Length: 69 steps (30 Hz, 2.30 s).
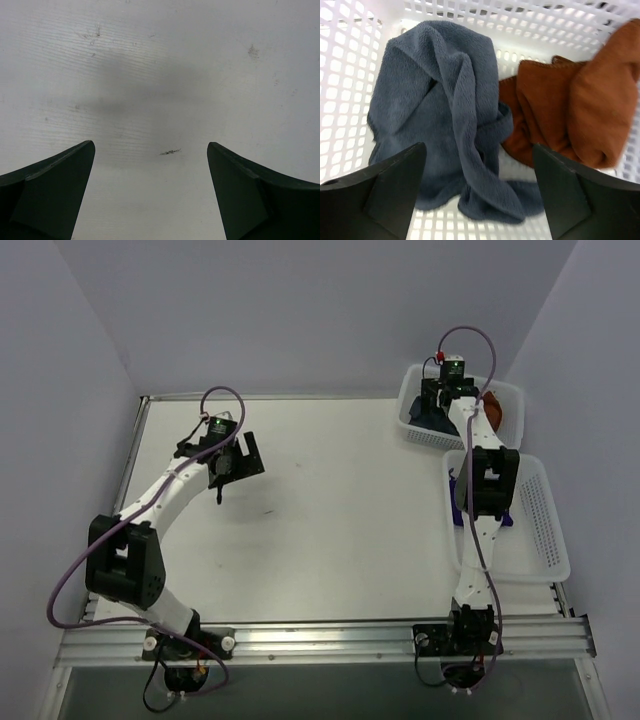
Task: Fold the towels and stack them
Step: Pick up the towel from the bin, then place the towel at the center of the board, then flatten out the towel at the center of the board.
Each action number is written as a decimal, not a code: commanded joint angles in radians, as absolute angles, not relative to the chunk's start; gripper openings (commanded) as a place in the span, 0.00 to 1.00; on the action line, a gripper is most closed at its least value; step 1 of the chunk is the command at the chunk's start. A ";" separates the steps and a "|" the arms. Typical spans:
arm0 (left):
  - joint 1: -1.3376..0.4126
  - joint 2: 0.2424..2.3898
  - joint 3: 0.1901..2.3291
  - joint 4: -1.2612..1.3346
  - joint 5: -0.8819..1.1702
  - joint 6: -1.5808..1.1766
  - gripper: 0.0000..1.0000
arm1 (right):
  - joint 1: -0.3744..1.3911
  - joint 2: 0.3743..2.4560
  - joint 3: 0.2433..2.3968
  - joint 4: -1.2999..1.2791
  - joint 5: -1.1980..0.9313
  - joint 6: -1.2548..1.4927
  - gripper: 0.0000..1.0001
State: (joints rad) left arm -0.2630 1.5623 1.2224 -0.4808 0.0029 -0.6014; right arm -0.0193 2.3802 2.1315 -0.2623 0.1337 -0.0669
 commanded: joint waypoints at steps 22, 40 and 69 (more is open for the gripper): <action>-0.253 1.497 1.252 -0.456 0.032 -0.598 0.94 | 0.040 2.120 2.180 -0.179 0.046 -0.117 0.00; -0.252 1.079 1.025 -0.597 -0.035 -0.684 0.94 | 0.525 1.697 2.047 -0.278 -0.178 -0.120 0.00; -0.487 1.066 0.704 -0.471 0.170 -0.819 0.94 | 0.522 1.359 0.893 -0.261 0.175 0.488 1.00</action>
State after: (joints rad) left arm -0.3859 1.0641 0.6891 -0.5472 0.1345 -0.7746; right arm 0.5293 1.4063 0.9230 -0.2222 0.1284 0.4137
